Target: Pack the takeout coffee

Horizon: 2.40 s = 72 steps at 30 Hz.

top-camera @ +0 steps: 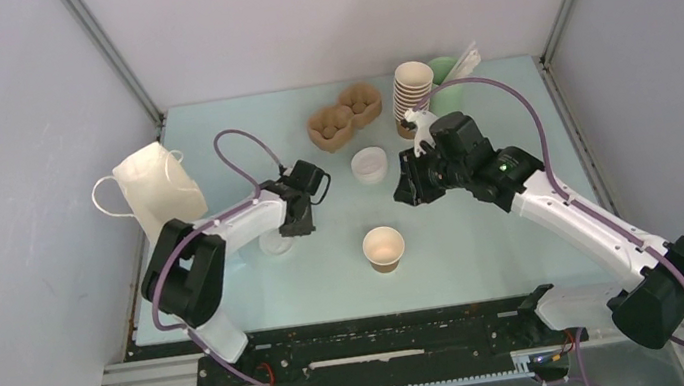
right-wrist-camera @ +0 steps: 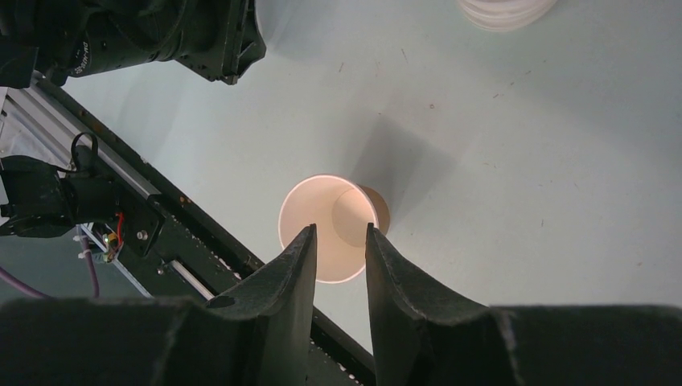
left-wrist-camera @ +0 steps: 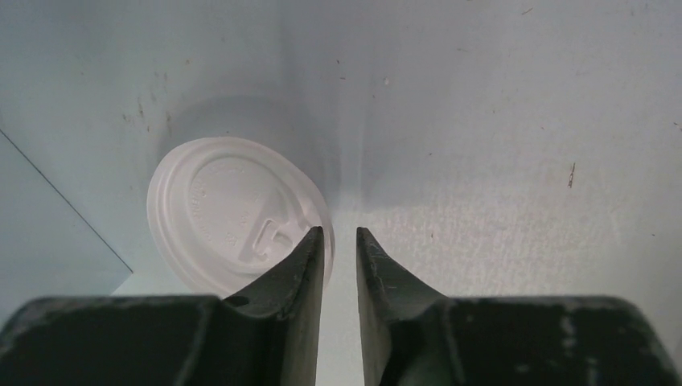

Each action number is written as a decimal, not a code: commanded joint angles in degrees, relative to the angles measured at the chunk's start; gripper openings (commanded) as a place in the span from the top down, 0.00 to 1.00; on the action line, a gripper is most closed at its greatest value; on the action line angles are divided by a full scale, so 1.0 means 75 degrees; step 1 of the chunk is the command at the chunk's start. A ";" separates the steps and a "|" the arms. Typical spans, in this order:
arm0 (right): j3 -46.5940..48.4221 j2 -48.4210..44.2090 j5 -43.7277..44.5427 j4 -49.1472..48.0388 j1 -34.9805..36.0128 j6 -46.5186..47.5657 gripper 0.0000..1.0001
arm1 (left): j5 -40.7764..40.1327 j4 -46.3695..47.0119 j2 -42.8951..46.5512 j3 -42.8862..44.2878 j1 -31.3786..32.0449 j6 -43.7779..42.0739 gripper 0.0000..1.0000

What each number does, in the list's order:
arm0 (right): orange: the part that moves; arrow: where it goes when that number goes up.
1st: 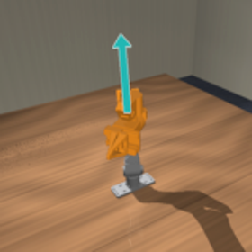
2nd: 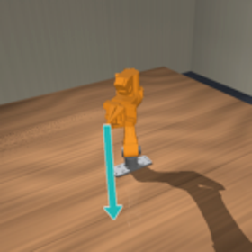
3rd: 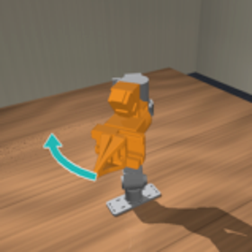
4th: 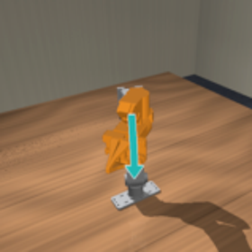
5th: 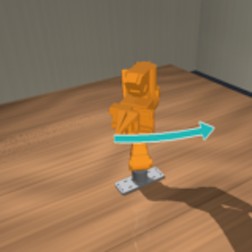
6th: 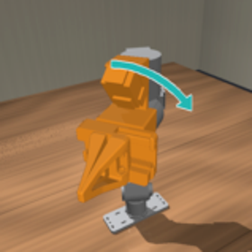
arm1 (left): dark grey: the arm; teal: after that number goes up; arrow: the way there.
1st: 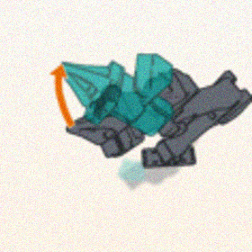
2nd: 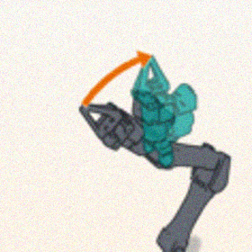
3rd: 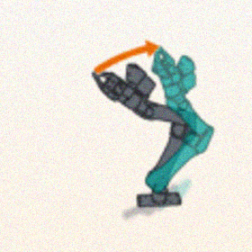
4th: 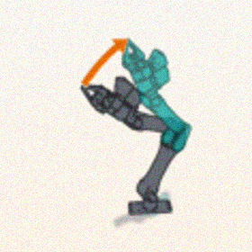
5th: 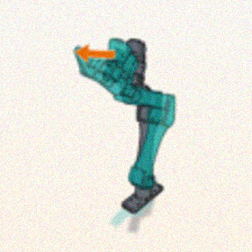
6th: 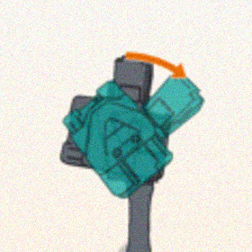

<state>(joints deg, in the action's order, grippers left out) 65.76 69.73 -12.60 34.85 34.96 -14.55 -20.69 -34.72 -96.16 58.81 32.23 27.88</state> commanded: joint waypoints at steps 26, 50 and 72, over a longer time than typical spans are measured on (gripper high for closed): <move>-0.0106 -0.0272 0.0047 -0.0136 0.0143 0.0207 0.63 | -0.0009 -0.0331 0.0549 0.0046 0.0166 0.0050 1.00; -0.0266 -0.2082 -0.1566 -0.3278 0.0274 -0.2672 0.00 | 0.8884 1.0841 0.4291 -0.1111 -0.0348 0.7010 1.00; 0.0572 -0.1609 -0.0094 -0.3033 0.1298 -0.2036 0.00 | 0.8991 1.0524 0.4214 -0.1243 -0.0348 0.6959 0.99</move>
<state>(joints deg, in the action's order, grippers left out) 67.77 57.54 -14.00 13.15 44.14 -31.92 45.47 43.20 -64.84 50.22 29.52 80.14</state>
